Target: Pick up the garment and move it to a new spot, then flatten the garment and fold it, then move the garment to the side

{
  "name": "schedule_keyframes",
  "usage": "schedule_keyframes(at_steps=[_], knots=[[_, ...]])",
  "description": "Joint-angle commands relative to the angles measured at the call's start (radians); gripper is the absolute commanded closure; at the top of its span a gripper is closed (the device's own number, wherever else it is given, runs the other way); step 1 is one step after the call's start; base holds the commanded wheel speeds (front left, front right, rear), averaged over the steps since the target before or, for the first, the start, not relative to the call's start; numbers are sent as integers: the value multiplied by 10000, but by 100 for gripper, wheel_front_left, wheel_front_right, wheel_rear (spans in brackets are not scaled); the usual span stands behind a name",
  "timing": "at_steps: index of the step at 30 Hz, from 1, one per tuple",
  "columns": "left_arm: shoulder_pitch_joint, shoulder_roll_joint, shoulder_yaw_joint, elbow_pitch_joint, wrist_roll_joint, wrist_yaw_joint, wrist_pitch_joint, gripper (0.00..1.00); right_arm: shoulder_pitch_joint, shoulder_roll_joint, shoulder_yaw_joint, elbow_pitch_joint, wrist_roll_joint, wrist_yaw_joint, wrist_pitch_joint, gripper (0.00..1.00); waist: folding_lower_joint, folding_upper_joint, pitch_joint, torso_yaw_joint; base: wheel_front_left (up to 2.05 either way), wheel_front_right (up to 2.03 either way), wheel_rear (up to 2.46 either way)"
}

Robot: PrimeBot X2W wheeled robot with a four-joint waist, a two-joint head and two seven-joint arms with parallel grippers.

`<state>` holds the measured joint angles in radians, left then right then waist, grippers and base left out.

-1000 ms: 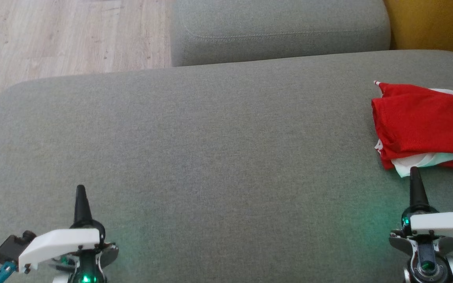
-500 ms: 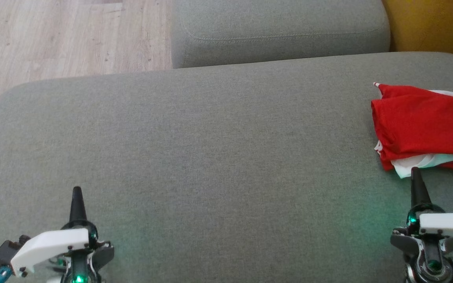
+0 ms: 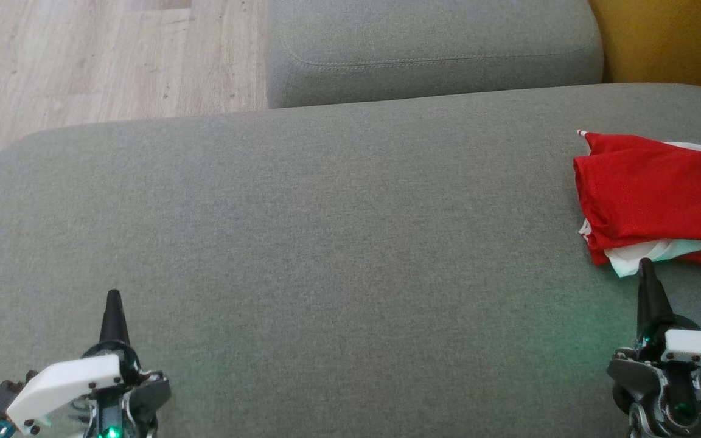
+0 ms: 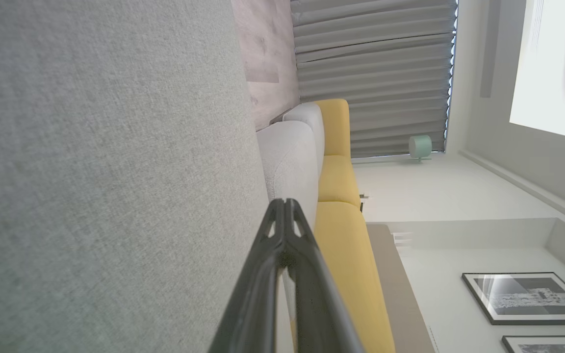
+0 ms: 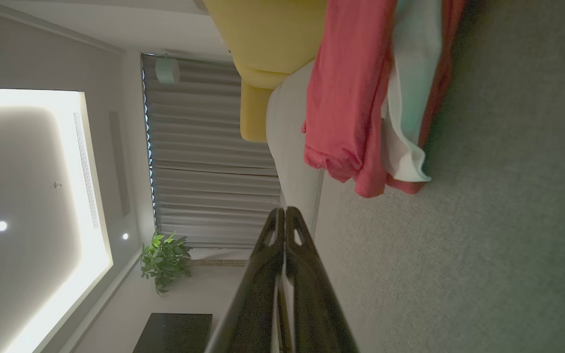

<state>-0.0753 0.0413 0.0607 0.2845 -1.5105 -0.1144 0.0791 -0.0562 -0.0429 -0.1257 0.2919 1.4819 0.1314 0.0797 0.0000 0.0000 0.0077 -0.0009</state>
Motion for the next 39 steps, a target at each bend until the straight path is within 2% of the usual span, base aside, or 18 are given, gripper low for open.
schedule_keyframes(at_steps=[1, 9, 39], knots=[[-335, 83, 375, -370, -264, -92, 109, 100, -509, -70, 162, -426, 370, -7, 112, 100, 0, 0, -8, 2, 0, 0, 0], [-328, 89, 528, -389, -983, -163, 339, 100, -517, -74, 118, -472, 1266, -7, 336, 100, 0, 0, -46, 9, 0, 0, 0], [-328, 89, 528, -391, -983, -163, 339, 100, -517, -74, 119, -472, 1267, -7, 335, 100, 0, 0, -46, 9, 0, 0, 0]])
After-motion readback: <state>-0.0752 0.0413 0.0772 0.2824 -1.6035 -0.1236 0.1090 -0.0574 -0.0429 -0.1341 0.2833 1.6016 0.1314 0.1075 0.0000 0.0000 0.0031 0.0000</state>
